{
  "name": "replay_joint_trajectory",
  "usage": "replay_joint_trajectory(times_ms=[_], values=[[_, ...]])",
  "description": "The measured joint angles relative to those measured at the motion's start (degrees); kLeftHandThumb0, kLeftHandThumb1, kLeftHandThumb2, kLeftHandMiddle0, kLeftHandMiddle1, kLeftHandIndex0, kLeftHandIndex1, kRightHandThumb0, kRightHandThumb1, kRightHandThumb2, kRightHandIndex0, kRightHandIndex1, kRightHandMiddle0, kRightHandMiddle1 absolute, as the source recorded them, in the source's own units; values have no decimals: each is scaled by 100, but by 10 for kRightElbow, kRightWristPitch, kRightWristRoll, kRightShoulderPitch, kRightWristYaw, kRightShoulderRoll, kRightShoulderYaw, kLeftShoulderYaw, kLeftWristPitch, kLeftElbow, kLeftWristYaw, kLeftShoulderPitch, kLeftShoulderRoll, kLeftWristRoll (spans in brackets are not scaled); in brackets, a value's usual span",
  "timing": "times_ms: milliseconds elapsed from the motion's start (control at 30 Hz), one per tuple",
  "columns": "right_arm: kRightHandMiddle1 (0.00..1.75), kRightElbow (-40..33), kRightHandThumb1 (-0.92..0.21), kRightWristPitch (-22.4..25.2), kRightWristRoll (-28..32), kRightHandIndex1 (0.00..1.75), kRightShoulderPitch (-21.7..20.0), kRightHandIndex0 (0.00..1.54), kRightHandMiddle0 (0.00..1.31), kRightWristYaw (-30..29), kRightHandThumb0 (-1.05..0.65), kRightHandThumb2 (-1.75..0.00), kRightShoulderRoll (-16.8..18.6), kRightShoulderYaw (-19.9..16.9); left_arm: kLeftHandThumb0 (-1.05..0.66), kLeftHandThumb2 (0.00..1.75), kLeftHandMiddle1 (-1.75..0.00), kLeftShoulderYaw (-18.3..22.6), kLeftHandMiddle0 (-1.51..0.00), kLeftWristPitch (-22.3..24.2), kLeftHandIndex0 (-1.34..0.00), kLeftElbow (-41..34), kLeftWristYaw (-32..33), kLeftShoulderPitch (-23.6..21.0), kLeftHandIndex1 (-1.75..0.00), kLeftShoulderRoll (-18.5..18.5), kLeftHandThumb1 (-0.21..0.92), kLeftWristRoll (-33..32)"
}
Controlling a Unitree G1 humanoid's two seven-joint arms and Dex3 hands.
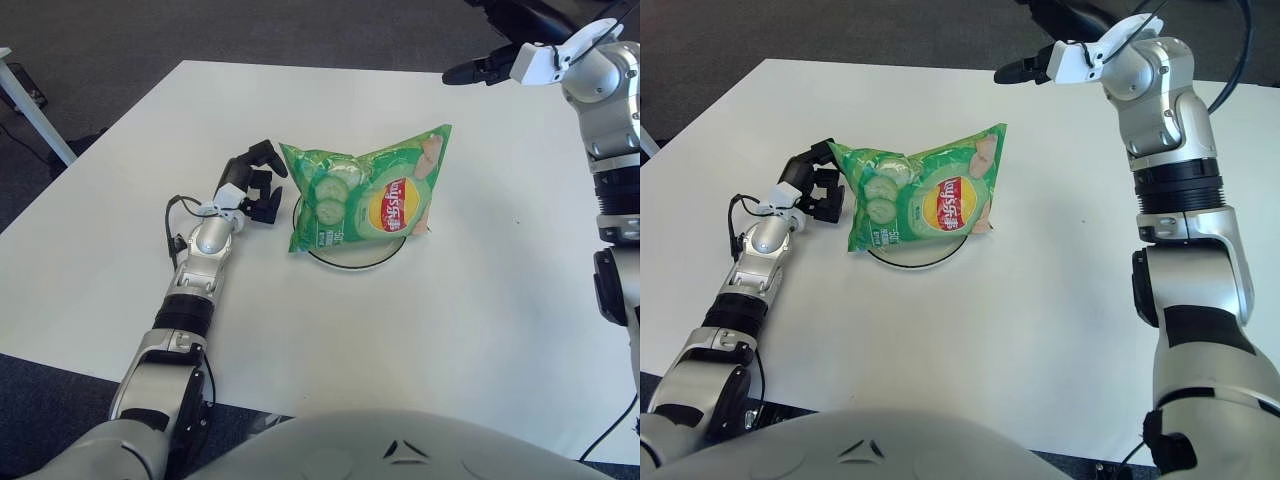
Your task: Put the snack into the plate.
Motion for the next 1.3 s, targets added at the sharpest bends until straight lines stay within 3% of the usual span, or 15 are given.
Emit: replay_joint_trajectory(times_ms=[400,700,833,1067,1300], values=[[36,111,-92,-44,-42,2,5,3,0,-102,-94,-55,-5,25,-55,151,-175,4,-131,0,-75,9,-5,-3,-175,1,16,-7],[20,144,-92,-57,-39,4,22,5,0,-137,-91,-74,-3,28,-55,152,-175,7,-131,-4,-75,17,-5,-8,-175,1,15,-8],[7,155,-92,-61,-17,4,30,4,0,-136,-91,-81,2,23,-55,152,-175,7,-131,-5,-76,18,-5,-8,-175,2,15,-7],[0,168,-92,-55,42,5,46,4,0,-130,-93,-91,15,-4,-55,152,-175,7,-131,-4,-75,19,-5,-8,-175,3,15,-7],[0,162,-92,-7,78,7,79,6,0,-131,-90,-100,38,-29,-55,151,-175,7,-130,-7,-75,25,-4,-12,-175,6,16,-1]])
